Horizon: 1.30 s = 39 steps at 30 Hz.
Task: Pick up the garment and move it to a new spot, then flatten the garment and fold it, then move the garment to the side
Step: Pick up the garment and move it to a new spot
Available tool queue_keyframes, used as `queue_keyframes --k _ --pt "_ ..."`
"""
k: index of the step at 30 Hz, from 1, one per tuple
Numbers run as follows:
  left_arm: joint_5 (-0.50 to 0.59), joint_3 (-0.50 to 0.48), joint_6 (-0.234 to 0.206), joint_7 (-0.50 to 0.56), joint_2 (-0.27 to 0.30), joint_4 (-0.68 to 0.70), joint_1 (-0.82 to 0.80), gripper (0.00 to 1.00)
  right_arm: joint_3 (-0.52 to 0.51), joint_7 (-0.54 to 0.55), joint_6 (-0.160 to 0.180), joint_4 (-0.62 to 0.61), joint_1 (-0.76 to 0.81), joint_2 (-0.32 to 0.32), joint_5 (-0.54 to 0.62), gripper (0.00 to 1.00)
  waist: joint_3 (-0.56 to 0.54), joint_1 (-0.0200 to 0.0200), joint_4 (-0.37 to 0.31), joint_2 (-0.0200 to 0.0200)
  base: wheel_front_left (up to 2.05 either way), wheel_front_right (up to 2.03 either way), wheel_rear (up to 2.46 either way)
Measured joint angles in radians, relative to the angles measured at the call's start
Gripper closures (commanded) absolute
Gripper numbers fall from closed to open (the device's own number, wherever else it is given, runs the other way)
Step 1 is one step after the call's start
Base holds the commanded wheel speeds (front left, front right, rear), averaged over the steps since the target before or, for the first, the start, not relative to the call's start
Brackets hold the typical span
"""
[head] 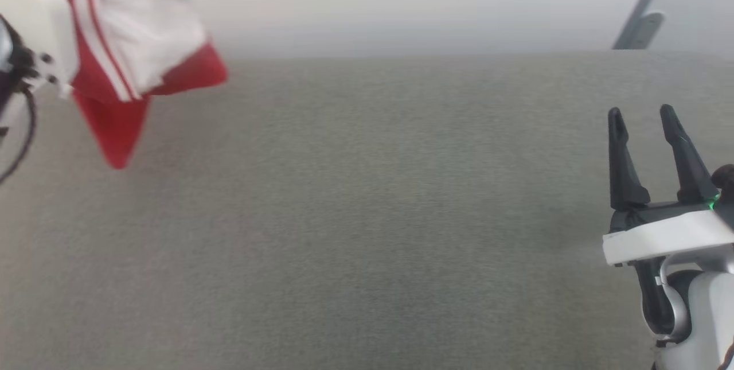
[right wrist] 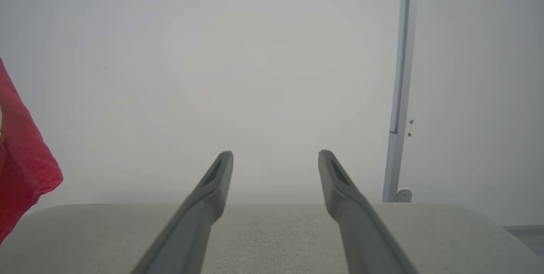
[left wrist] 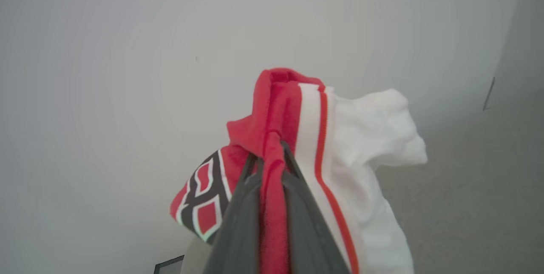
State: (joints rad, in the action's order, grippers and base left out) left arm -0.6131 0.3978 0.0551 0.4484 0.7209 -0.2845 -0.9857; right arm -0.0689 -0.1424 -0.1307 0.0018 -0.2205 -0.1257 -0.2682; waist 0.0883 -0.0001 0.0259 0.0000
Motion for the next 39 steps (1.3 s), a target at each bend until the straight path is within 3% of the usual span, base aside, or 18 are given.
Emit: queue_keyframes --k 8,16,25,36,37,38,39 --pt "-0.015 0.034 -0.097 0.128 0.0 0.285 0.125 1.0 -0.048 -0.023 0.0 0.01 0.006 0.015 0.007 0.0 0.001 0.0 -0.107 0.0 0.0 0.0 0.0" --pt "-0.031 0.106 -0.159 0.219 -0.041 0.359 0.232 1.0 -0.069 -0.051 0.0 0.034 0.005 0.031 0.008 0.0 0.036 0.0001 -0.204 0.0 0.0 0.0 0.0" --pt "-0.092 0.211 -0.182 0.298 -0.13 0.253 0.369 1.0 -0.061 -0.084 0.0 0.07 -0.002 0.057 -0.007 0.0 0.102 0.0001 -0.261 0.0 0.0 0.0 0.0" --pt "-0.128 0.262 -0.111 0.262 -0.217 -0.024 0.385 1.0 -0.028 -0.105 0.0 0.118 -0.038 0.068 -0.016 0.0 0.142 0.0001 -0.29 0.0 0.0 0.0 0.0" --pt "-0.128 0.264 -0.102 0.256 -0.223 -0.041 0.377 0.88 -0.026 -0.105 0.0 0.121 -0.041 0.068 -0.017 0.0 0.142 0.0 -0.289 0.0 0.0 0.0 0.0" --pt "-0.13 0.265 -0.092 0.251 -0.229 -0.058 0.368 0.66 -0.025 -0.107 0.0 0.124 -0.045 0.068 -0.017 0.0 0.141 0.0 -0.287 0.0 0.0 0.0 0.0" --pt "-0.133 0.266 -0.082 0.246 -0.234 -0.074 0.362 0.53 -0.023 -0.109 0.0 0.127 -0.048 0.068 -0.017 0.0 0.139 0.0 -0.285 0.0 0.0 0.0 0.0"
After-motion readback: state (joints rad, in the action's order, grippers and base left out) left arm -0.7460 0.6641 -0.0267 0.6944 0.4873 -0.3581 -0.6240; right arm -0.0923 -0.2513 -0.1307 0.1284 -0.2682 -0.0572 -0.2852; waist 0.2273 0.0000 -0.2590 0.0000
